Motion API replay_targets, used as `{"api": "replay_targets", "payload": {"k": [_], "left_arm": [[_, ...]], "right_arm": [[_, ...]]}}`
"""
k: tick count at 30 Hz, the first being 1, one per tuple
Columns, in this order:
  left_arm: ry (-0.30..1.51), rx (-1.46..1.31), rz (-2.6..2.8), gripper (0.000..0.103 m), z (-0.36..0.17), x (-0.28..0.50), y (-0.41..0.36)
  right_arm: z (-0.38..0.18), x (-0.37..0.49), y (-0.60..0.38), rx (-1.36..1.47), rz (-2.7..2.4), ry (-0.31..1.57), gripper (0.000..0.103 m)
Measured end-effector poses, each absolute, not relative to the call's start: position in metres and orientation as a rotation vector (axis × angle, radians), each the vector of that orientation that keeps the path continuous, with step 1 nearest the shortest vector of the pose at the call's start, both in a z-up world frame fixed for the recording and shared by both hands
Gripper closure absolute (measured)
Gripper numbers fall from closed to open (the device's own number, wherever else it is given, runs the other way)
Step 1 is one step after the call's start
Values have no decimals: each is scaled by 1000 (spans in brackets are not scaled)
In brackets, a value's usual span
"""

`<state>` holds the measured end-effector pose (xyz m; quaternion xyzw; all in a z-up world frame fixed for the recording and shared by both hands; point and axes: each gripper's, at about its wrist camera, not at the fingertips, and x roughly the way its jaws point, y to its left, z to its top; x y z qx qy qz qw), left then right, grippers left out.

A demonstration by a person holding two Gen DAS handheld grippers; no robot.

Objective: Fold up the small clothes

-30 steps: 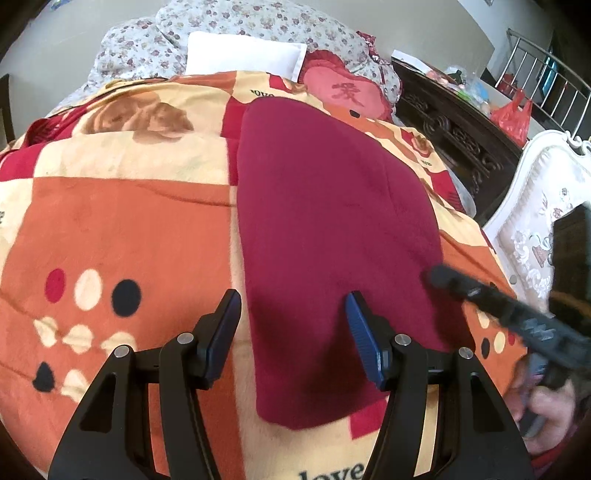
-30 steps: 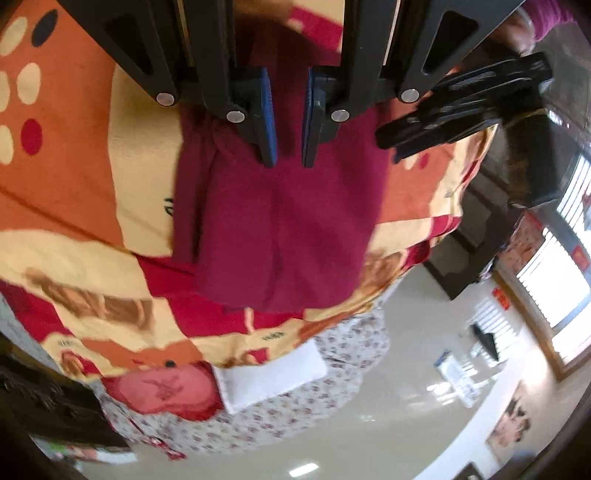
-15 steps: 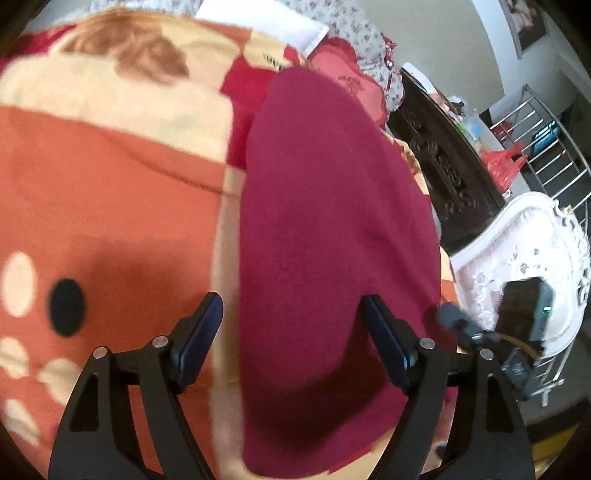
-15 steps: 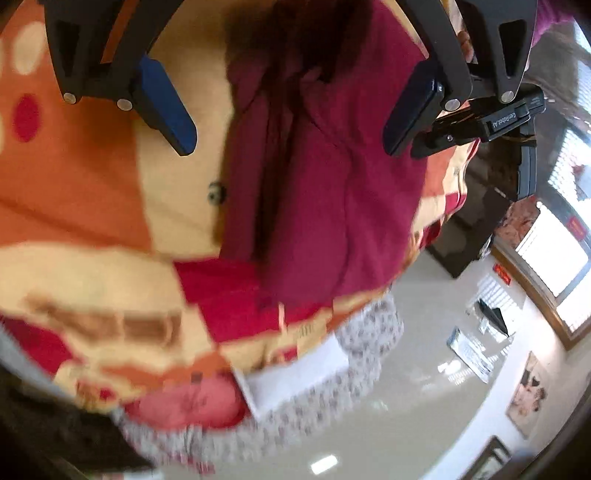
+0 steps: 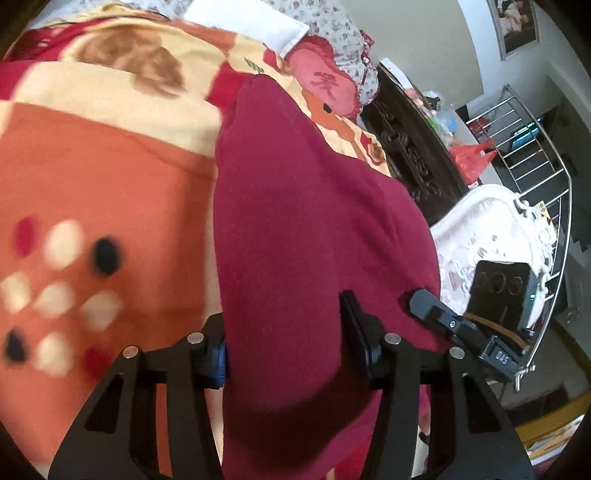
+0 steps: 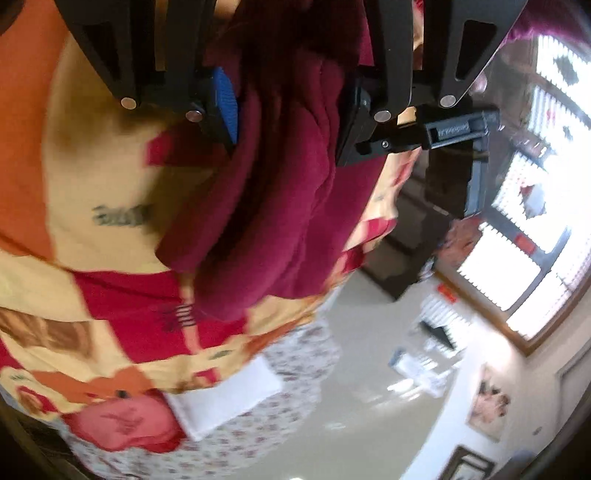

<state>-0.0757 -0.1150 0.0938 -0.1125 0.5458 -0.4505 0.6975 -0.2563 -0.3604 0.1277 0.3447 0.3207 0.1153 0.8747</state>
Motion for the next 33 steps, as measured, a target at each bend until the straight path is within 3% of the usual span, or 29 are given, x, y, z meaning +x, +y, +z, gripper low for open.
{"api": "replay_targets", "payload": {"k": [7,14,17,21,24,29,32,33], "left_arm": [[1274,-54,-750,52,49,-95,-57],[1095,-48,-691,51,79,-110,-39],[1037,-3,-653,51,83,-117,-49],[1001,84,-607,51,64,-124,-62],[969,127,-572,51,59,-128,-71],[941,153,-554,51,67,-134,-75],[907,127,-551,51,77,-140,-69],[894,126,-544,51,81,-143,-67]], "right_arm": [[76,-249,-302,661,133,908,50],[155,-285,-269,436,187,741,50],[154,-277,-226,286,222,779,55],[92,-266,-206,159,108,925,68],[79,-278,-207,217,126,885,68],[106,-293,-213,275,133,865,68],[126,-302,-218,285,100,816,63],[131,-304,-218,289,84,795,56]]}}
